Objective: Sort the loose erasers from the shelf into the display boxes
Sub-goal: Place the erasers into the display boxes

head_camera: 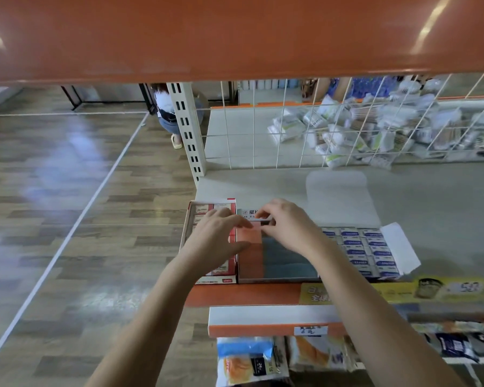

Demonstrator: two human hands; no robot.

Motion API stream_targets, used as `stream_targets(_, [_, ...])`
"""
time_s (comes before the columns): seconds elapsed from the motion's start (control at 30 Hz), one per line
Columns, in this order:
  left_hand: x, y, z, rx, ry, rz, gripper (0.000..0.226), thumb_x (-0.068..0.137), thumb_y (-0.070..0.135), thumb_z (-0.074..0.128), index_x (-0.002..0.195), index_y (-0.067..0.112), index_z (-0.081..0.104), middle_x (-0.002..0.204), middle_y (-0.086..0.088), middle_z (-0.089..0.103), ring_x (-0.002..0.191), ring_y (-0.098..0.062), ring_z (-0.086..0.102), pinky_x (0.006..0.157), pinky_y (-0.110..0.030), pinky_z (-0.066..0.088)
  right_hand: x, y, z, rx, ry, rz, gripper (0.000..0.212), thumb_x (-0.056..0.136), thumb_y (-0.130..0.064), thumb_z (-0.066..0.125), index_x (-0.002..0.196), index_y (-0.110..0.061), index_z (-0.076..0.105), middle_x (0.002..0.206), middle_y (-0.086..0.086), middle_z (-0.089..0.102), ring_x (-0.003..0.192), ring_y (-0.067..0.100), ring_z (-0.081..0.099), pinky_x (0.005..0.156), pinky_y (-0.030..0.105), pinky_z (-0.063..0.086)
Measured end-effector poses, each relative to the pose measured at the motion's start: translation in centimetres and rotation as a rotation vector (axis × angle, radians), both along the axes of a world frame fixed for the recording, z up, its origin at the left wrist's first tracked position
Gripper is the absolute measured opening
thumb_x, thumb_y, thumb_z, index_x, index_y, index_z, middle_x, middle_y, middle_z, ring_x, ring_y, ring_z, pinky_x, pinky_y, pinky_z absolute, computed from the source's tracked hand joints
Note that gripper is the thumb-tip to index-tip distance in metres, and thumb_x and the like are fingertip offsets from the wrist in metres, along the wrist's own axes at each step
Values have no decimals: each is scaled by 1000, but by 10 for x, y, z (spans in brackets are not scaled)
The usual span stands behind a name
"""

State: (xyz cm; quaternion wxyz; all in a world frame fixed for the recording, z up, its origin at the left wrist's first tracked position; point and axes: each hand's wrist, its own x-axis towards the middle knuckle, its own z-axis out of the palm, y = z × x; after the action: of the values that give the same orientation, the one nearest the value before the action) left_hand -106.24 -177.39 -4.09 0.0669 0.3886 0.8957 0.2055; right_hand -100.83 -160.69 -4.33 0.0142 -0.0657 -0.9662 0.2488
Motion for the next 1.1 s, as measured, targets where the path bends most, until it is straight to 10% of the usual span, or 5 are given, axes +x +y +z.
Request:
stream_targets(0.67, [18,17,-6,-201,97,191,38,82,40,62,118,30,53,125,0,47,120,-23,35,98,-35,30,14,30,9,31,-6,43,31,89,-17,61,120,-17,59,118,1,59,99,12,56,81,19,39])
stream_targets(1.1, [34,204,52,-201,381,-313,41,93,43,48,129,22,51,131,-4,49,124,-26,40,98,-40,35,75,146,43,458,-69,-341,39,92,-17,51,131,-19,48,134,6,46,126,23,38,103,36,36])
